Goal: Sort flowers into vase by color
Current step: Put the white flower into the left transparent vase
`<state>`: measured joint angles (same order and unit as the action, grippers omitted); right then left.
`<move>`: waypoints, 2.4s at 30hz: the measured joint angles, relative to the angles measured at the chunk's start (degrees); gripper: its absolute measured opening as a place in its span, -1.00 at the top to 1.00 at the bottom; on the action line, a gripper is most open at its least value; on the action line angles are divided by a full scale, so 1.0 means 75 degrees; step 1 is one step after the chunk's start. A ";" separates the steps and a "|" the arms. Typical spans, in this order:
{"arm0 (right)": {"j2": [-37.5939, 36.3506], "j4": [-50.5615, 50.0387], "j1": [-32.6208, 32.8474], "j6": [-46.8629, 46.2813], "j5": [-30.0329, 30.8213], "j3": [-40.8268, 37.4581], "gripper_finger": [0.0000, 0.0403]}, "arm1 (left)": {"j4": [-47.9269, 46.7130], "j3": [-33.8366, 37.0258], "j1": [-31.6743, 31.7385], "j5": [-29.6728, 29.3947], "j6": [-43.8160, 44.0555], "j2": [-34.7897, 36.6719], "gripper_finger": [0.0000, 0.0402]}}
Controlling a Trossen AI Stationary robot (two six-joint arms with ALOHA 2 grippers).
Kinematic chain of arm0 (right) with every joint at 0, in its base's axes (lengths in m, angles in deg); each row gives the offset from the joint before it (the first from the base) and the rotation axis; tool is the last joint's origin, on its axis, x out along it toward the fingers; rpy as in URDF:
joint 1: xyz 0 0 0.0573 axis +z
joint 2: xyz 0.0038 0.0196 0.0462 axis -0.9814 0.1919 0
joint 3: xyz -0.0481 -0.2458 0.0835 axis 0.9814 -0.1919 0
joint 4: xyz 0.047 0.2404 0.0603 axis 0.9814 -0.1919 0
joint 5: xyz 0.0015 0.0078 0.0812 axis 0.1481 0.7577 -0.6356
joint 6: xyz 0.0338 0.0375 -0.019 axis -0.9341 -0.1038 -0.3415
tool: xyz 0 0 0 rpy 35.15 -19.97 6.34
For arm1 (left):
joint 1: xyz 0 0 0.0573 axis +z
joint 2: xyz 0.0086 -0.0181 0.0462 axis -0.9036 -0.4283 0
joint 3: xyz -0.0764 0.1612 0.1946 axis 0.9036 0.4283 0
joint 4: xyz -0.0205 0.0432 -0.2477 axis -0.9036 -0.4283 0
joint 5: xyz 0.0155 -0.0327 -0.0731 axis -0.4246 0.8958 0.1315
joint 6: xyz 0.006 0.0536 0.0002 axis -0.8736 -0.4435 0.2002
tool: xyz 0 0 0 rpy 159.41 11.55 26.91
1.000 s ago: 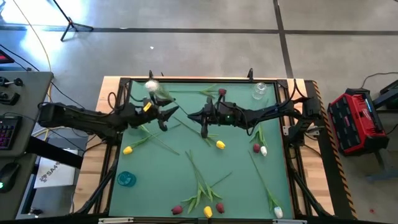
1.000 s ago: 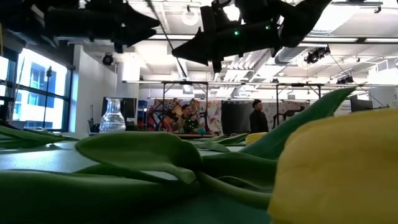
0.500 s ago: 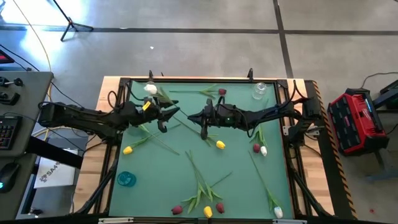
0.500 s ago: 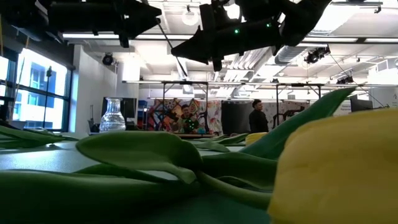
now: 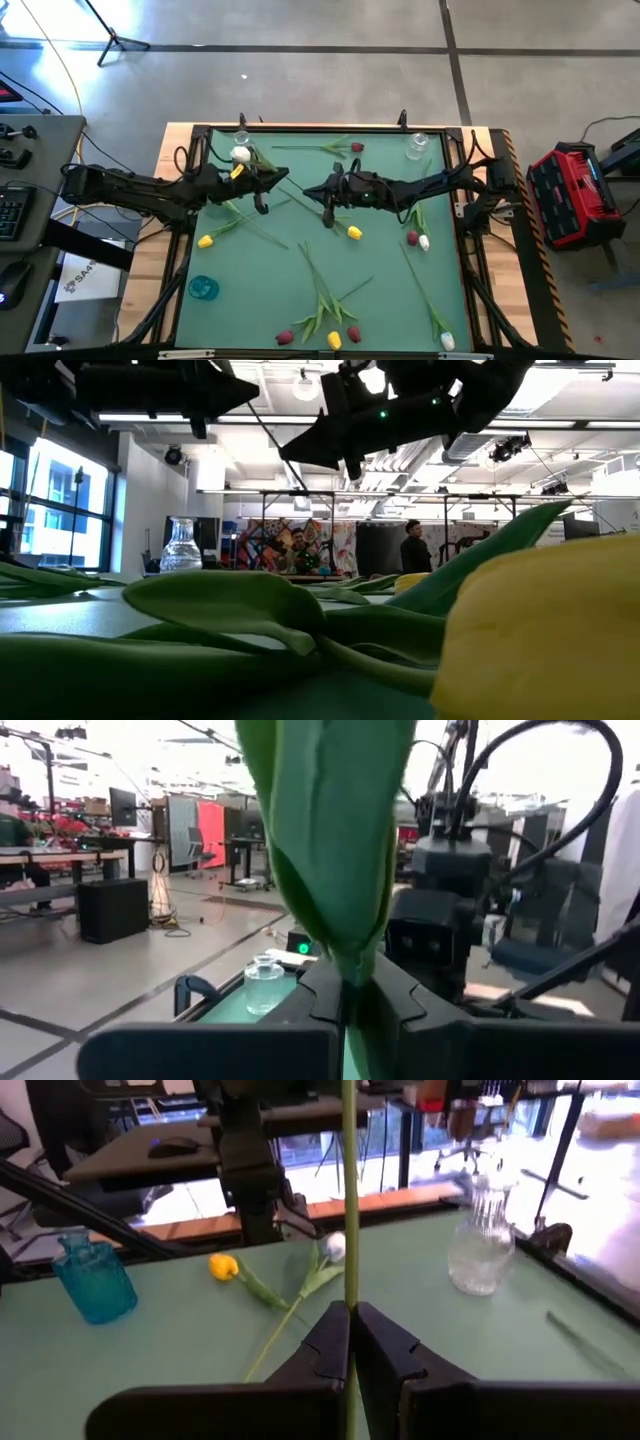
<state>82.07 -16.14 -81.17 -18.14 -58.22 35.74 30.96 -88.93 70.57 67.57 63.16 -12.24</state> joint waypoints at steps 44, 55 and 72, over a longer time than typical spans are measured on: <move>0.0003 -0.2828 -0.0286 -0.2156 0.1984 -0.0017 0.11 | -0.6497 -0.2069 0.2936 -0.1250 -0.0531 0.1527 1.00; 0.0003 -0.2830 -0.0318 -0.2158 0.2254 -0.0015 0.11 | -0.7148 -0.3015 0.4501 -0.1031 -0.0641 0.1524 1.00; 0.0003 -0.2980 -0.0353 -0.1948 0.2252 -0.0015 0.11 | -0.8187 -0.3150 0.5581 -0.0570 -0.0144 0.1111 1.00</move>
<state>82.09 -38.48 -83.82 -32.75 -41.33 35.63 -30.44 -112.56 112.43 63.30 62.08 -3.91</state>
